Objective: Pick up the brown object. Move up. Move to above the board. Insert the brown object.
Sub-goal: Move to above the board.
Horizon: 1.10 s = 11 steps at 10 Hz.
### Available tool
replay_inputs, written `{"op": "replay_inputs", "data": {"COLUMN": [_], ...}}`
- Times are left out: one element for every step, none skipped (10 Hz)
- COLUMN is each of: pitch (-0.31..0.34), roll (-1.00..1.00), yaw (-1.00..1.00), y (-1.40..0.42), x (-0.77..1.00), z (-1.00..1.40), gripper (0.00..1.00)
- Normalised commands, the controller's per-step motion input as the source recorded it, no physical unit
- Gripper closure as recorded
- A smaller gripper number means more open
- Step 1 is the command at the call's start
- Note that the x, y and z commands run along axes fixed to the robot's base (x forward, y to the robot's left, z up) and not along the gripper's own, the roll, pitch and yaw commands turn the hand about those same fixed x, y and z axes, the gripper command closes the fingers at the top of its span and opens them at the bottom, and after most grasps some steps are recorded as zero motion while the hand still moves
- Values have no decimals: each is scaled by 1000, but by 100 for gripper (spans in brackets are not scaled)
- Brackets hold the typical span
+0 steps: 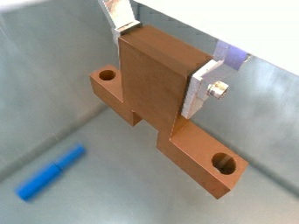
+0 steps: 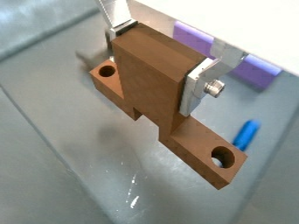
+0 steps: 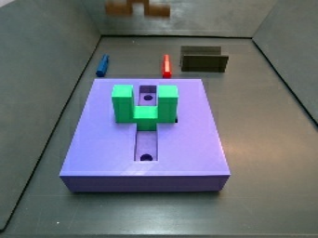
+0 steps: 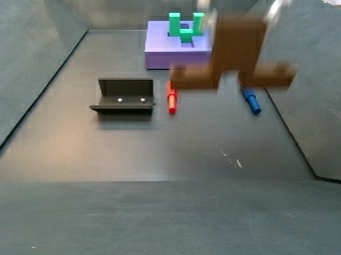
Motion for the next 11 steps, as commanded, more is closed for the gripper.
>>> {"op": "replay_inputs", "data": {"pitch": [10,60,83,63,108,91,73,47,58,78,101], "roll": [16,2,-8,15,-62,-65,-16,-62,-19,-10,-1], "yaw": [9,3,-5,5,-32,-33,-10,-10,-1,6,2], "y": [8,15,-1,1,-1400,-1400,-1400,-1400,-1400,-1400,-1400], "x": [-1,36,21,18,202,200,197,200,202,209,221], "z": [1400,1400,917,269,154,144,147,151,159,167,171], "gripper": [100,100,100,100,100,100,100,100,100,100,100]}}
